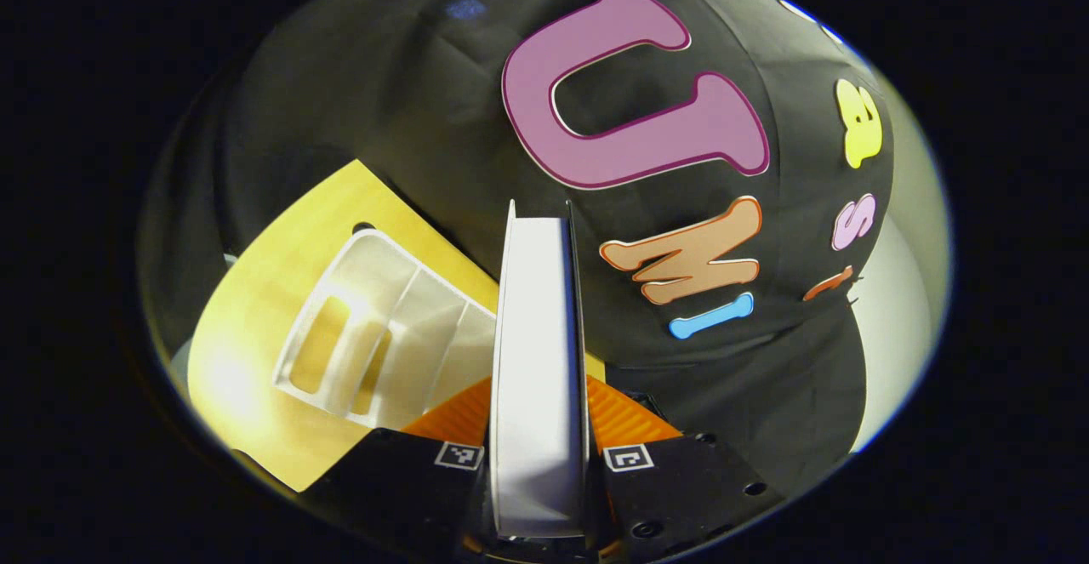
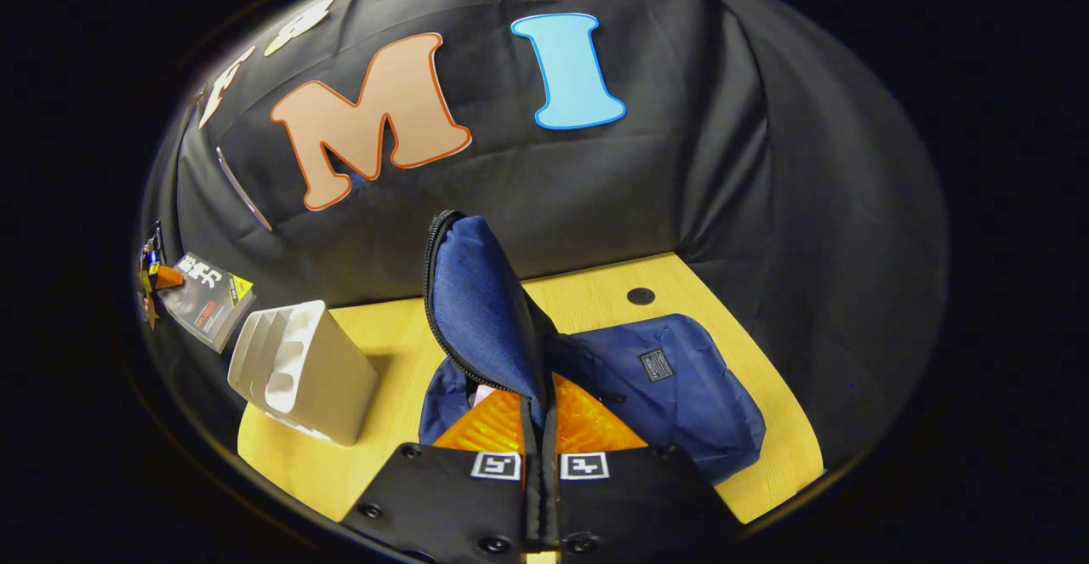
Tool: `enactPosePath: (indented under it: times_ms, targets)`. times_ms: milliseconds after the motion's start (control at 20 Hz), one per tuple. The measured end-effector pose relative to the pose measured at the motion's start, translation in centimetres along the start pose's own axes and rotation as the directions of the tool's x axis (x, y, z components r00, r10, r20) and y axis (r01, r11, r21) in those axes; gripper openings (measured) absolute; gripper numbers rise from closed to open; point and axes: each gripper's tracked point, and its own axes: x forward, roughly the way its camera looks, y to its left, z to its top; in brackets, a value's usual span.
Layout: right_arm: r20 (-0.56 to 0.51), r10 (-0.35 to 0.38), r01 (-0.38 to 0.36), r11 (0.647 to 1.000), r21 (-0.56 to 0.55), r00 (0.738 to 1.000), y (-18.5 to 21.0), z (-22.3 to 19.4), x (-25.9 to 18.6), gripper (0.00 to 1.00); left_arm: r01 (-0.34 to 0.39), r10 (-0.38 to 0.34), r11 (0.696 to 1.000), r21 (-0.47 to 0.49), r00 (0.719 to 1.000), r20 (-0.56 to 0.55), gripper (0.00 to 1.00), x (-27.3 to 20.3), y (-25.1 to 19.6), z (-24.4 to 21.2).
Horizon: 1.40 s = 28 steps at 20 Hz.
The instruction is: Open the schoolbag, grab two books from the bookshelf and put them into the schoolbag.
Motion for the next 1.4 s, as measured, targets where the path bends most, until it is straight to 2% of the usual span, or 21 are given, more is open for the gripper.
enactPosePath:
  times_ms: [100, 200, 300, 500, 600, 650, 750, 800, 1250, 1400]
  targets:
    - [-0.007, 0.006, -0.006, 1.000, -0.009, 1.000, 0.1, -0.3, 0.0, 0.04, 0.024, -0.024, 1.000, -0.014, 0.999, -0.027, 0.36, 1.7, -0.8, -2.1]
    - [-0.008, 0.009, -0.009, 1.000, -0.008, 1.000, 0.1, -0.2, 0.1, 0.00, 0.046, -0.047, 0.999, -0.027, 0.997, -0.055, 0.37, 3.3, -1.6, -3.8]
    - [-0.008, 0.010, -0.010, 1.000, -0.008, 1.000, 0.1, -0.2, 0.1, 0.07, 0.065, -0.067, 0.997, -0.037, 0.995, -0.070, 0.38, 5.0, -2.3, -5.3]
    - [-0.009, 0.014, -0.014, 1.000, -0.002, 1.000, 0.0, -0.2, 0.1, 0.00, 0.094, -0.098, 0.994, -0.051, 0.990, -0.101, 0.36, 8.4, -3.4, -8.2]
    - [-0.011, 0.016, -0.016, 1.000, 0.003, 1.000, 0.1, -0.2, 0.2, 0.00, 0.095, -0.101, 0.994, -0.054, 0.987, -0.126, 0.36, 10.1, -3.8, -10.1]
    - [-0.013, 0.019, -0.019, 1.000, 0.002, 1.000, 0.2, -0.3, 0.2, 0.04, 0.098, -0.104, 0.994, -0.049, 0.984, -0.143, 0.36, 11.0, -4.1, -11.1]
    - [-0.021, 0.022, -0.022, 1.000, -0.009, 1.000, 0.2, -0.3, 0.2, 0.04, 0.110, -0.116, 0.993, -0.049, 0.979, -0.165, 0.36, 12.8, -4.7, -13.0]
    - [-0.023, 0.023, -0.023, 1.000, -0.015, 0.999, 0.3, -0.3, 0.2, 0.00, 0.117, -0.124, 0.992, -0.052, 0.976, -0.179, 0.36, 13.7, -5.0, -13.9]
    - [-0.008, 0.010, -0.010, 1.000, -0.014, 1.000, 0.2, -0.2, 0.1, 0.00, 0.140, -0.150, 0.989, -0.056, 0.951, -0.270, 0.36, 22.2, -6.5, -22.6]
    - [-0.004, 0.008, -0.009, 0.999, -0.039, 1.000, 0.3, -0.2, 0.1, 0.00, 0.117, -0.126, 0.992, -0.047, 0.939, -0.318, 0.37, 25.3, -6.4, -26.0]
